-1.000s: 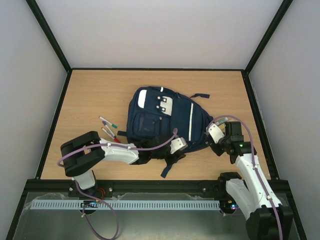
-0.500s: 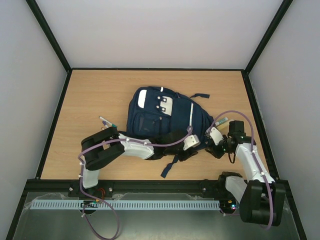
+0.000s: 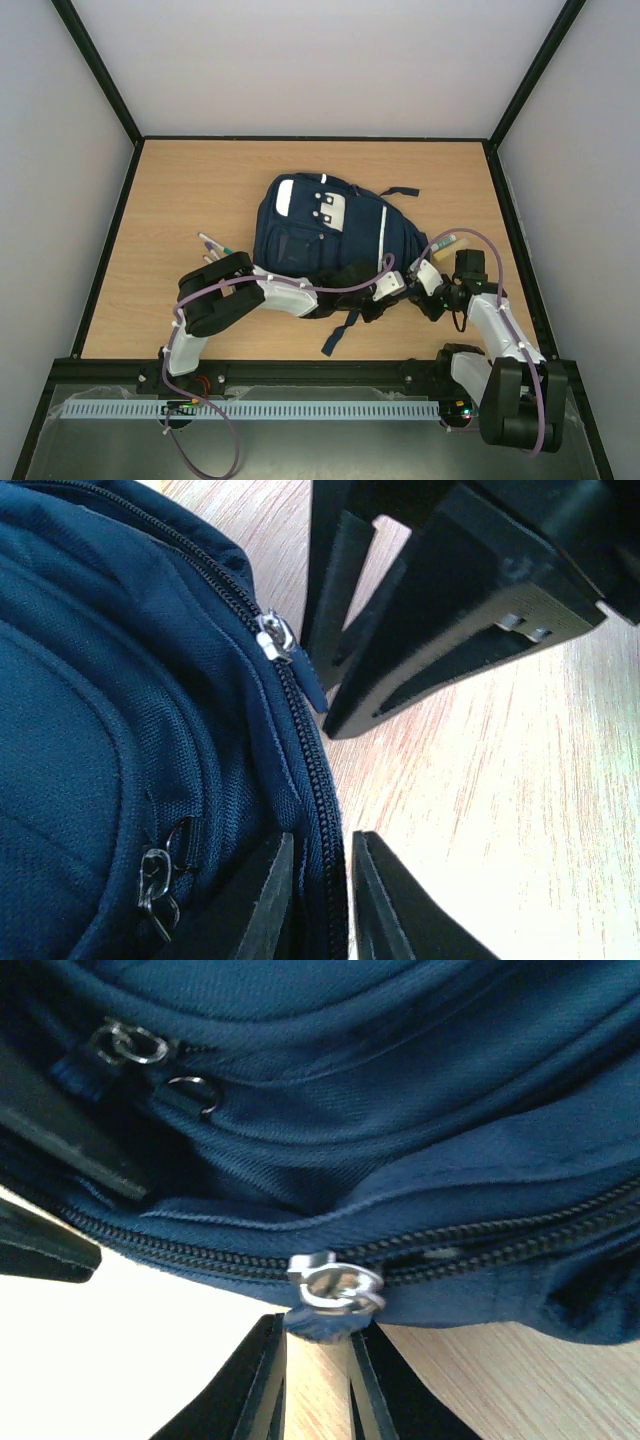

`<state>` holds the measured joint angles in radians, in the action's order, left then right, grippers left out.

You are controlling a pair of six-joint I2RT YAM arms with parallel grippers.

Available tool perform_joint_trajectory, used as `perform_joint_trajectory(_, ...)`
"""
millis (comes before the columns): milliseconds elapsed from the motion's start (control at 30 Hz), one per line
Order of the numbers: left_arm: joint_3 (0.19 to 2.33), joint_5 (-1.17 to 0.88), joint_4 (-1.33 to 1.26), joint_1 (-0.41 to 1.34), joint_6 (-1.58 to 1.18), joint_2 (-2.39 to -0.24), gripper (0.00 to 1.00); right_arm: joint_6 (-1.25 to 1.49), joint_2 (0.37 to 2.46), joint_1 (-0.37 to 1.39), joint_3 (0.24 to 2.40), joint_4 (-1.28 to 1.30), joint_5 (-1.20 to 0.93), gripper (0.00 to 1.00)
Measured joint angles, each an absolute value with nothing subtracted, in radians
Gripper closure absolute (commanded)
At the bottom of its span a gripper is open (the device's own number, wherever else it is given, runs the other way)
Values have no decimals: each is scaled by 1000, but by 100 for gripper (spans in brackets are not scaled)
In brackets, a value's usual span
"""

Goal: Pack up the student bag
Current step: Zip the student bag at the center of the board.

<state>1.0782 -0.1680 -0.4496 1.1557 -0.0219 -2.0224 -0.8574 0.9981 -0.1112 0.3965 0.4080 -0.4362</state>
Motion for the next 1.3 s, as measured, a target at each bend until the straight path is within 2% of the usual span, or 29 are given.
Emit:
perform_joint_trajectory(100,1079,-168,-450,1155,-23,-2022,85,-824,974,-111,386,375,-428,70)
perform_joint_trajectory(300,1080,-170,-449,1155,-27,-2023,87,-784,916,-111,366,330,-427,68)
perform_joint_trajectory(367,1080,-173,-449,1155,-29,-2023,88,-781,911,-111,358,319,-434,73)
perform_joint_trajectory(500,1080,-179,-449,1153,-31,-2022,88,-773,923,-111,350,300,-449,93)
perform_joint_trajectory(600,1080,-179,-448,1153,-33,-2022,89,-762,941,-111,350,289,-452,98)
perform_joint_trajectory(967,1054,-167,-460,1151,-33,-2003,89,-864,952,-120,450,430,-368,99)
perform_joint_trajectory(1300,917,-120,-488,1171,-26,-1907,90,-972,1120,-221,622,572,-331,99)
